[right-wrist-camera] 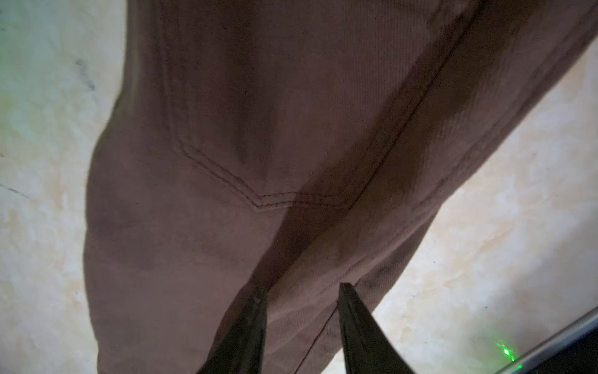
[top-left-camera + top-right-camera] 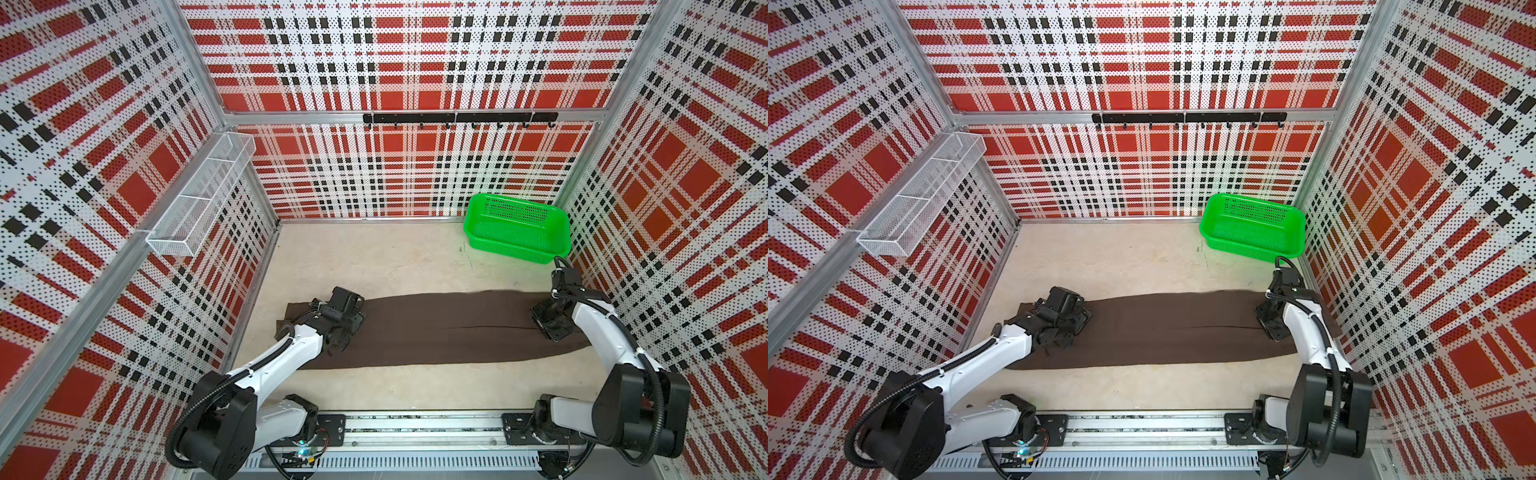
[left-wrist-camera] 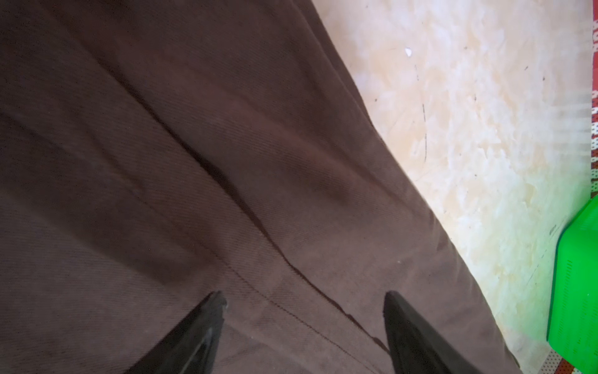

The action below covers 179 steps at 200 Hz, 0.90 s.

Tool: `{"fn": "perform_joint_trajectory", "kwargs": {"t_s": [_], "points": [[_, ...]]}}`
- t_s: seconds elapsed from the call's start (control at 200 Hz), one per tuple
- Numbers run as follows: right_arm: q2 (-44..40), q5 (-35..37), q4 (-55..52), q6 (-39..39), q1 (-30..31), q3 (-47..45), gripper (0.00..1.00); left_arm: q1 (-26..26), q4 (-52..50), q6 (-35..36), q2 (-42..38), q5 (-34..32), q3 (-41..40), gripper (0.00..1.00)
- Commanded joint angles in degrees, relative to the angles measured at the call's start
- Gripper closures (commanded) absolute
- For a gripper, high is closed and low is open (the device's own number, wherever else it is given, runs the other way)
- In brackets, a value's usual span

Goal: Fold and stack the trousers
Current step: Smooth out the trousers at the center of the table.

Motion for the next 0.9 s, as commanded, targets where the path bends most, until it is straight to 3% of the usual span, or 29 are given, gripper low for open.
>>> {"fn": "perform_joint_trajectory", "kwargs": {"t_s": [0.0, 0.256, 0.321, 0.411, 0.506, 0.892], "points": [[1.1, 1.4, 0.6, 2.5, 0.4, -0.6, 0.59, 1.5, -1.0, -0.6, -0.7, 0.5, -1.3, 0.19], [5.3, 2.1, 3.5, 2.6, -1.1, -1.3, 0.64, 3.1, -1.0, -0.6, -2.2, -0.2, -2.8, 0.19], [5.8, 1.9, 4.0, 2.3, -1.6, -1.3, 0.69, 3.2, -0.9, -0.5, -2.0, -0.2, -3.0, 0.19], [6.3, 0.7, 4.3, 1.4, -2.3, -1.8, 0.88, 3.2, -0.9, -0.5, -1.9, -0.3, -2.9, 0.19], [5.0, 0.1, 4.2, 0.9, -2.5, -3.1, 1.00, 3.4, -0.9, -0.5, -1.9, -0.4, -3.0, 0.19], [-8.5, 0.5, -1.6, -0.6, -3.3, -10.4, 1.00, 4.1, -1.3, -0.9, -4.9, -0.2, -5.0, 0.18]]}}
